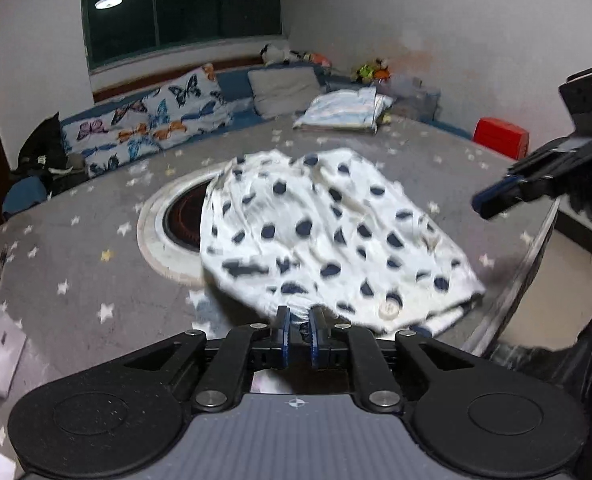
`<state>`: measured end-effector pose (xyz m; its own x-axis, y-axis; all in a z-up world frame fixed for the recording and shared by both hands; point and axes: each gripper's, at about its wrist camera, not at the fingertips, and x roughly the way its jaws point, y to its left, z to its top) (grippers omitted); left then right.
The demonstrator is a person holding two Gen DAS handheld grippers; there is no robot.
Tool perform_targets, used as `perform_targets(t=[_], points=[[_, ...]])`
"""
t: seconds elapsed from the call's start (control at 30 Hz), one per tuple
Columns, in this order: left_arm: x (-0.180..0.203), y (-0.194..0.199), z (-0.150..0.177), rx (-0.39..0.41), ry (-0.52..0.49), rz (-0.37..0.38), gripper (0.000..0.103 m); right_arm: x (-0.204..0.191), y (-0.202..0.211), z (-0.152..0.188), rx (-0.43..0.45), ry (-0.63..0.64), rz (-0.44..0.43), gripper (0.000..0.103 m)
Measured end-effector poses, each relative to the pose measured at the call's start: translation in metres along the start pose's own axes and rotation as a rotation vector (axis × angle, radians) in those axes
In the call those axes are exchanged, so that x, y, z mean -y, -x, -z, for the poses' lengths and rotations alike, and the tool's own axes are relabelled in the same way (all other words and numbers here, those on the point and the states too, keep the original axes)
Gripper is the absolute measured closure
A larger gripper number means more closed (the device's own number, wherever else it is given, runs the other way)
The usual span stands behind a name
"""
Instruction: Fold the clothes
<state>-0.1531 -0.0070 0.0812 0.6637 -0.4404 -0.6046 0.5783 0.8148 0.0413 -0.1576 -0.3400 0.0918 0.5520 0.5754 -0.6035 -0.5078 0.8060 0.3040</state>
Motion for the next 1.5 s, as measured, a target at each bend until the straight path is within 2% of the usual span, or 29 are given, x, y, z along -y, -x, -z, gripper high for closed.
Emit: perform_targets(t=[0.07, 0.17, 0.27, 0.43, 0.6, 0.7, 0.77, 0.97, 1.1, 1.13, 1.2, 1.23, 1.37, 1.5], points=[[-0.002, 0.006, -0.007, 0.038, 0.004, 0.011, 0.089, 0.014, -0.002, -0.011, 0.024, -0.015, 0.065, 0.083], [-0.007, 0.011, -0.016, 0.078, 0.024, 0.021, 0.081, 0.038, -0.011, -0.027, 0.041, -0.050, 0.141, 0.082], [-0.010, 0.009, -0.023, 0.097, 0.043, 0.009, 0.078, 0.067, -0.025, -0.043, 0.051, -0.092, 0.207, 0.078], [-0.005, -0.023, -0.030, 0.091, 0.094, 0.038, 0.063, 0.110, -0.061, -0.072, 0.063, -0.161, 0.236, 0.076], [0.009, -0.063, -0.035, 0.053, 0.086, 0.095, 0.062, 0.144, -0.100, -0.096, 0.031, -0.225, 0.216, 0.073], [0.009, -0.086, -0.035, 0.010, 0.106, 0.101, 0.062, 0.158, -0.124, -0.116, 0.011, -0.235, 0.196, 0.072], [0.008, -0.095, -0.031, -0.022, 0.120, 0.098, 0.062, 0.168, -0.144, -0.129, -0.024, -0.214, 0.183, 0.067], [-0.007, -0.102, -0.016, -0.072, 0.164, 0.067, 0.062, 0.169, -0.206, -0.151, -0.175, -0.039, 0.210, 0.066], [-0.016, -0.102, -0.009, -0.091, 0.190, 0.063, 0.062, 0.157, -0.239, -0.157, -0.252, 0.093, 0.276, 0.067], [-0.018, -0.102, -0.007, -0.096, 0.197, 0.062, 0.062, 0.154, -0.245, -0.158, -0.260, 0.127, 0.292, 0.068], [-0.020, -0.103, -0.004, -0.101, 0.203, 0.064, 0.062, 0.145, -0.255, -0.162, -0.283, 0.199, 0.310, 0.082], [-0.022, -0.103, -0.003, -0.103, 0.205, 0.065, 0.062, 0.140, -0.261, -0.164, -0.296, 0.235, 0.318, 0.083], [-0.025, -0.102, 0.000, -0.106, 0.217, 0.063, 0.063, 0.123, -0.285, -0.175, -0.331, 0.408, 0.360, 0.085], [-0.026, -0.097, 0.003, -0.111, 0.228, 0.046, 0.064, 0.105, -0.315, -0.196, -0.317, 0.592, 0.428, 0.086]])
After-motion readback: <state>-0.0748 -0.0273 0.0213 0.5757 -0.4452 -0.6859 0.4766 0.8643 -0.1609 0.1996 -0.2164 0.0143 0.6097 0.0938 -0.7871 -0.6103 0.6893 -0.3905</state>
